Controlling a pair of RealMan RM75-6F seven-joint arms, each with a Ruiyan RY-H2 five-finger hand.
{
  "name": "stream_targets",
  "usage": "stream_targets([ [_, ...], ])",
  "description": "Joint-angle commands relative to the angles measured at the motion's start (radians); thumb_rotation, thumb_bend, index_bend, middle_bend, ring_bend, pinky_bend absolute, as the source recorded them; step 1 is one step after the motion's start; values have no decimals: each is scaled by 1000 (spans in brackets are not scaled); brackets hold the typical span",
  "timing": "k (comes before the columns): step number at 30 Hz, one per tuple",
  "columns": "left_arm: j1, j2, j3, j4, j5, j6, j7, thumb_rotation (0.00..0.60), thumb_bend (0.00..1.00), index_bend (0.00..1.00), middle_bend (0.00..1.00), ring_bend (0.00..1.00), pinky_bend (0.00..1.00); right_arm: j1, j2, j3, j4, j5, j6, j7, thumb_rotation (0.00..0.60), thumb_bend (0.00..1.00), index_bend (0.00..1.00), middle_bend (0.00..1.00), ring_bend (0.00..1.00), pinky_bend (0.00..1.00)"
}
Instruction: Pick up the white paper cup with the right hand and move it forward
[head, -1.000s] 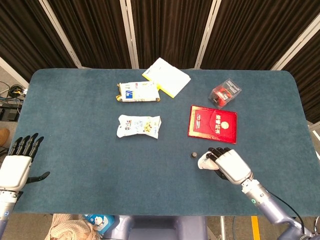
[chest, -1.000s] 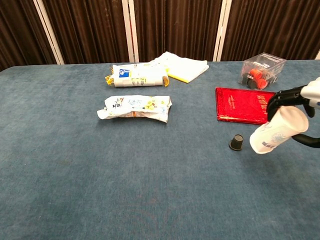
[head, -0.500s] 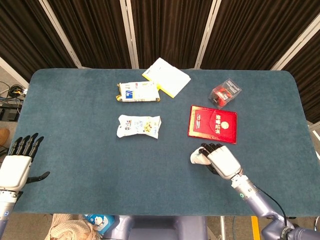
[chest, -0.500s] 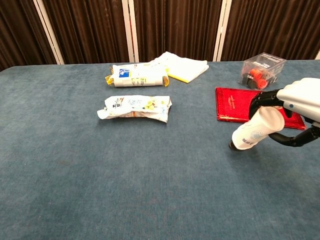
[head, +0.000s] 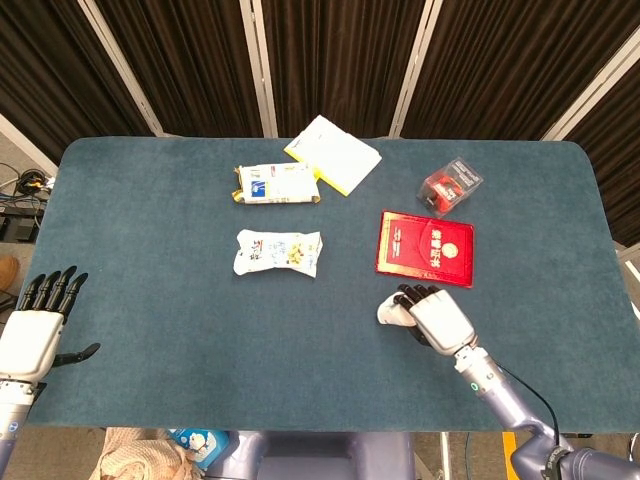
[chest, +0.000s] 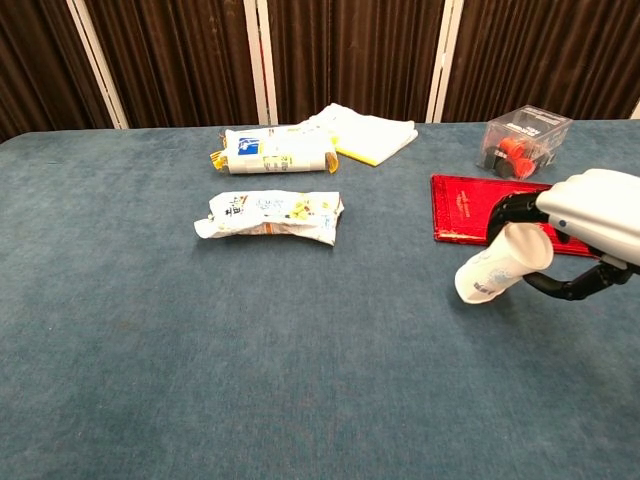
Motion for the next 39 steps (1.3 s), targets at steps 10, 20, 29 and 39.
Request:
stream_targets([
  [10, 0, 2, -1, -2, -1, 1, -2, 600, 0, 0, 0, 0, 0, -13, 17, 6, -102, 93, -33, -185, 600, 404, 0, 64, 148, 327],
  [20, 1, 2, 1, 0, 4, 5, -5, 600, 0, 0, 0, 0, 0, -93, 168, -28, -203, 89, 74, -207, 600, 404, 0, 29, 82, 272],
  [29, 3, -3, 4, 3, 17, 16, 0, 600, 0, 0, 0, 0, 0, -233, 324, -66, -251, 70, 268, -107, 600, 403, 0, 0, 12, 180],
  [39, 6, -10, 4, 18, 30, 31, -4, 600, 0, 0, 0, 0, 0, -376, 408, -70, -267, 117, 429, 10, 600, 403, 0, 0, 0, 93],
])
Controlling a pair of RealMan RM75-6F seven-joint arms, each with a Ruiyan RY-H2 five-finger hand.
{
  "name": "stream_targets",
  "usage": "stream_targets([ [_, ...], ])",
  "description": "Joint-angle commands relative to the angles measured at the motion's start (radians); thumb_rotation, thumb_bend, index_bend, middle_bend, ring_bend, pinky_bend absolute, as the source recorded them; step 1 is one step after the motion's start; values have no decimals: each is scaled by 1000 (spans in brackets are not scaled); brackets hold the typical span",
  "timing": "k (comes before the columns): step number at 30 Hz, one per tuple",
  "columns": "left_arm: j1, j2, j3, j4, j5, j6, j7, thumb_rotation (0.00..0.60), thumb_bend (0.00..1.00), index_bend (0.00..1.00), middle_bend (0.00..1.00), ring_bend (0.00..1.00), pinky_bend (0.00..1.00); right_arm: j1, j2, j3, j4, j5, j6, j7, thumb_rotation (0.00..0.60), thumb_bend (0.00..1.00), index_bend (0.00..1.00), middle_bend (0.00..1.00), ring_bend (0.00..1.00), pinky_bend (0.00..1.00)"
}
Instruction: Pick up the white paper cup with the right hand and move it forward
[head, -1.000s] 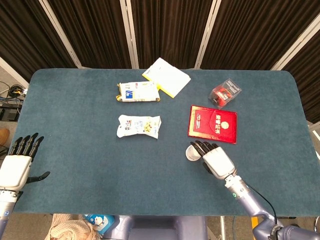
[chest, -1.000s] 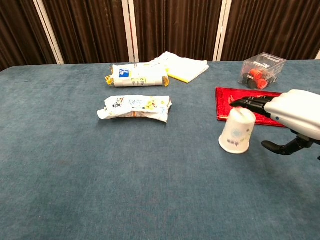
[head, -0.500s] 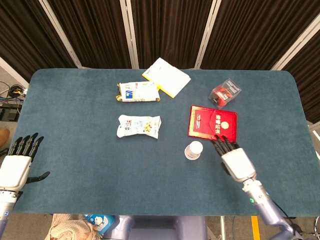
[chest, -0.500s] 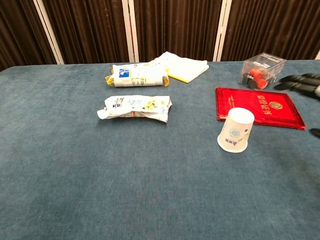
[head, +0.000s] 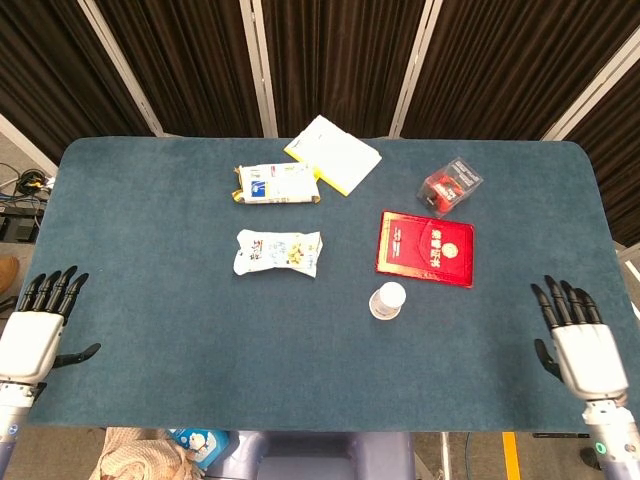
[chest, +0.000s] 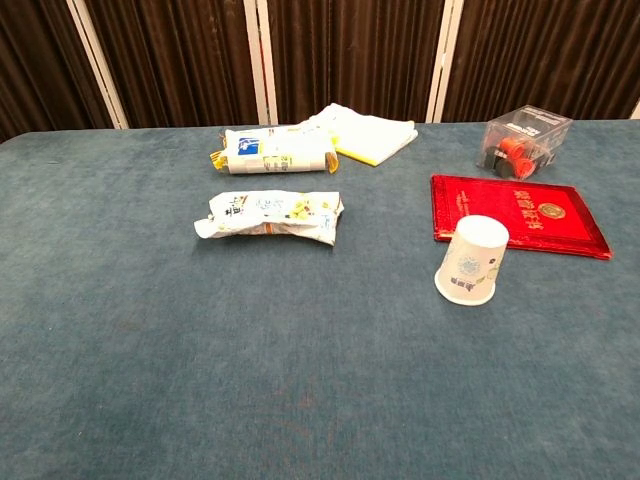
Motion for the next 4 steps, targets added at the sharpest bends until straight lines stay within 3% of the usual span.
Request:
stream_targets([
  [1, 0, -3, 0, 5, 2, 3, 0, 600, 0, 0, 0, 0, 0, -45, 12, -1, 15, 7, 52, 39, 600, 403, 0, 0, 0, 88],
  [4, 1, -4, -2, 7, 8, 10, 0, 600, 0, 0, 0, 0, 0, -60, 7, 6, 34, -3, 77, 62, 600, 403, 0, 0, 0, 88],
])
